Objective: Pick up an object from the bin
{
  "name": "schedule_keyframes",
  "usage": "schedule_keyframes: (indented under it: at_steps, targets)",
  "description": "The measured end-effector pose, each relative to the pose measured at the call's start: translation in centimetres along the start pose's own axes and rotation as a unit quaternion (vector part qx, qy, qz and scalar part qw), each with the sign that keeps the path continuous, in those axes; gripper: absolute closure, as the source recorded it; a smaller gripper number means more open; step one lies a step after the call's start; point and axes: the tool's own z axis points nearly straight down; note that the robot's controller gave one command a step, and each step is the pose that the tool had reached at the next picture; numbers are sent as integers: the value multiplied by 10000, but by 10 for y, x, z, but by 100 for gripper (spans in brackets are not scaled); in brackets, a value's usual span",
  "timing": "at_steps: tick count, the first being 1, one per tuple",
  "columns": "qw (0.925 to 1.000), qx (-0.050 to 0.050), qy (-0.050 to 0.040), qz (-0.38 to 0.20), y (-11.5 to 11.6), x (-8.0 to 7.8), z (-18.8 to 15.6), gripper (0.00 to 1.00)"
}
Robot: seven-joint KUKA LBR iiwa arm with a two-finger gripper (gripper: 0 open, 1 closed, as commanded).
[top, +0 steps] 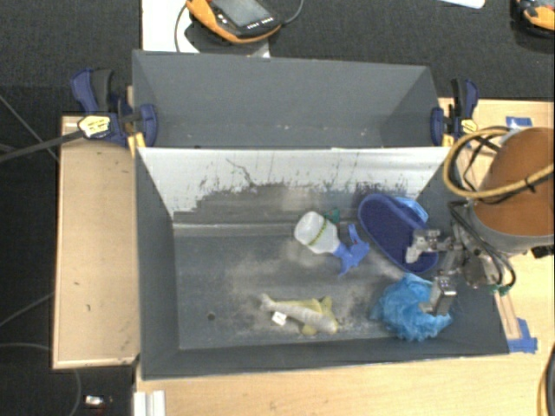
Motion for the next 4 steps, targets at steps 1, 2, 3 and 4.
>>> schedule_keyframes:
  at_steps: [1, 2, 3, 4]
  targets:
    - [10000, 7, -37, -22, 0, -2, -4, 0]
    - [10000, 5, -32, 18, -4, 1, -2, 0]
    - [9999, 5, -45, 117, -10, -4, -1, 0]
    - [9962, 15, -59, -869, -16, -24, 35, 0]
